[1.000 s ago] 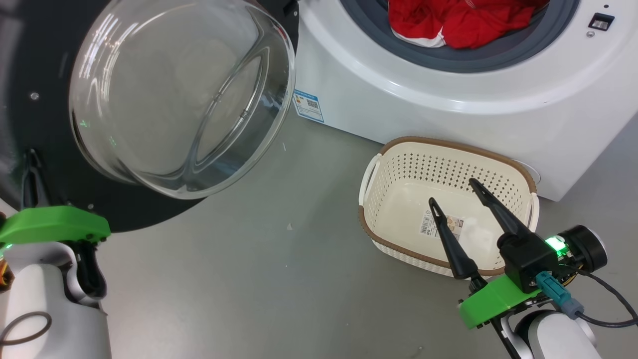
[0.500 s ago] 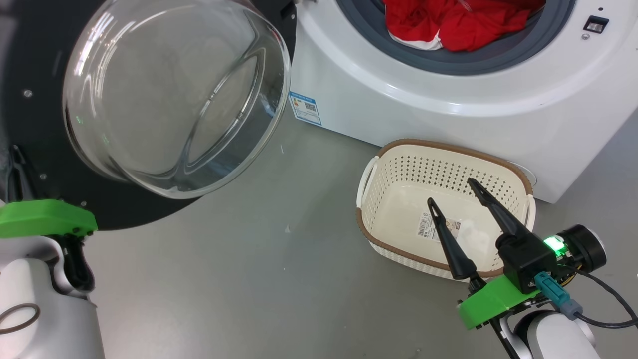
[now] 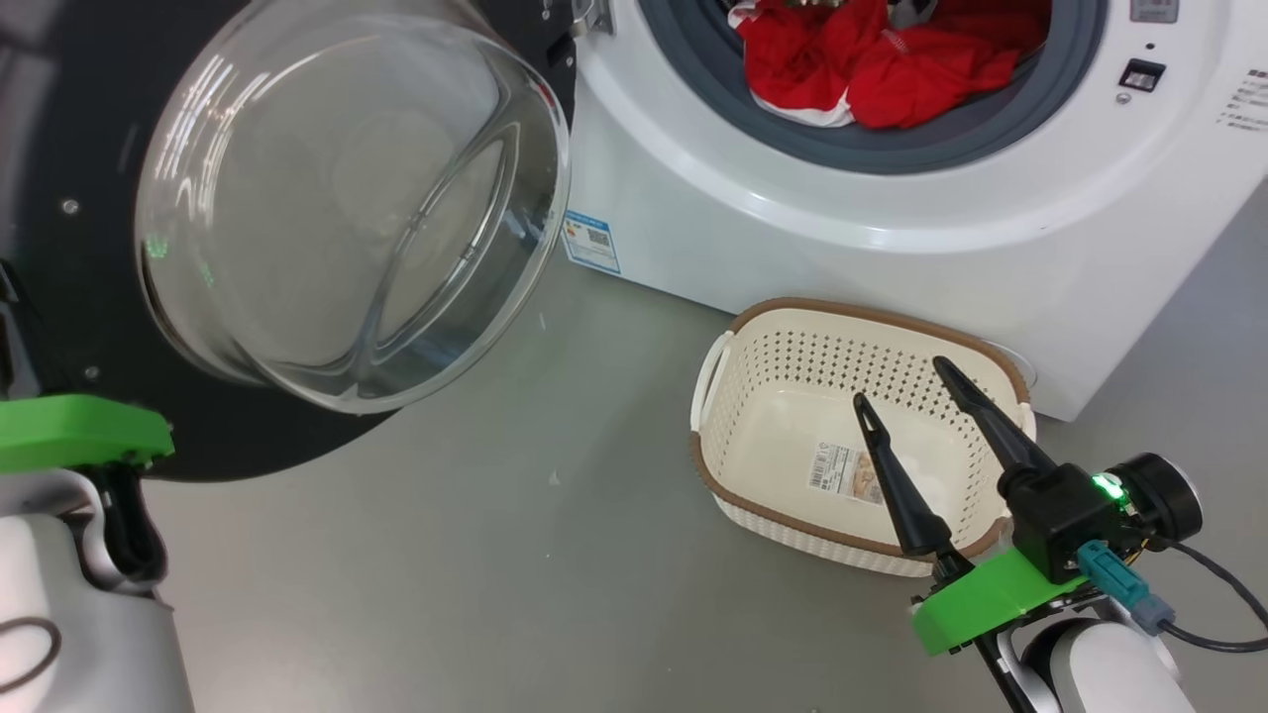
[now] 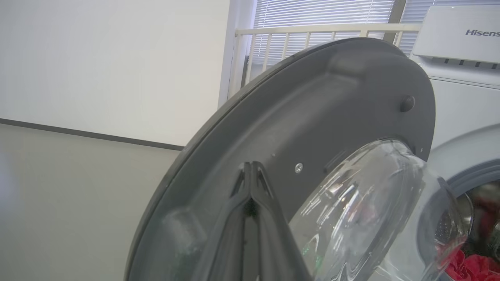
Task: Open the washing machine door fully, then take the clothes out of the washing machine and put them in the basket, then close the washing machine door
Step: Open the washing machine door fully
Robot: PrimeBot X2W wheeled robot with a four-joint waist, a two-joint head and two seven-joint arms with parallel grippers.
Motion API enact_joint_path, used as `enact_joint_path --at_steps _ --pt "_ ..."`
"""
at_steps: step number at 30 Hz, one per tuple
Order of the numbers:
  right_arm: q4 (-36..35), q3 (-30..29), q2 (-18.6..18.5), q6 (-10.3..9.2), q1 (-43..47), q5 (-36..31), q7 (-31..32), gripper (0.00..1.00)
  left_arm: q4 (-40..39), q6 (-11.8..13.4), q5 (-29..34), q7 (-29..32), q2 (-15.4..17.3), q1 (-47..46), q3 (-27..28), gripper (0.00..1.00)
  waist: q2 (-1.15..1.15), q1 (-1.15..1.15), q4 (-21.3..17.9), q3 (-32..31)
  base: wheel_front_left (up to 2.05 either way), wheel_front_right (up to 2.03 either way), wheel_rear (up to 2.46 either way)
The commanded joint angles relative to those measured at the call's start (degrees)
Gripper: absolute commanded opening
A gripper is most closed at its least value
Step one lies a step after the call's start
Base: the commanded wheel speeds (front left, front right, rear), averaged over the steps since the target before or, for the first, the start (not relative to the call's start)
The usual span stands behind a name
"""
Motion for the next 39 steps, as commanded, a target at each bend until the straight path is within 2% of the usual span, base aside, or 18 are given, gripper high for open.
enact_joint_path --at_steps 1,7,15,24,28,31,39 --pt "-1.19 1.32 0.36 0.36 -0.01 0.70 -0.66 1.00 -2.25 -0.49 0.07 -0.41 2.09 1.32 0.70 1.00 0.00 0.00 -0.73 -0.68 0.00 0.00 0.00" --pt "0.24 0.27 0.36 0.36 -0.02 2.53 -2.56 1.00 -9.40 -1.41 -2.20 -0.41 2.00 4.84 -4.71 1.00 0.00 0.00 -3.30 -2.04 0.00 0.00 0.00" --pt "2.76 -2.05 0.36 0.36 0.07 4.45 -5.22 1.00 -20.22 -2.61 -7.09 -0.41 1.98 11.16 -18.69 1.00 0.00 0.00 -7.61 -4.17 0.00 0.00 0.00" --pt "4.84 -5.25 0.36 0.36 0.05 5.10 -7.45 1.00 -27.07 -2.85 -11.15 2.10 3.45 16.47 -28.20 1.00 0.00 0.00 -13.19 -5.69 0.00 0.00 0.00" --pt "5.41 -6.69 0.36 0.36 0.18 5.15 -8.26 1.00 -27.95 -2.86 -12.63 2.33 4.59 18.67 -29.60 1.00 0.00 0.00 -16.06 -6.16 0.00 0.00 0.00" --pt "5.64 -7.71 0.36 0.36 0.53 5.24 -8.73 1.00 -28.83 -2.87 -11.19 1.60 6.17 20.11 -30.44 1.00 0.00 0.00 -18.37 -6.68 0.00 0.00 0.00" --pt "5.67 -8.60 0.36 0.36 2.58 5.65 -9.40 1.00 -30.04 -1.70 -10.23 0.21 7.10 26.01 -28.80 1.00 0.00 0.00 -25.34 -8.64 0.00 0.00 0.00"
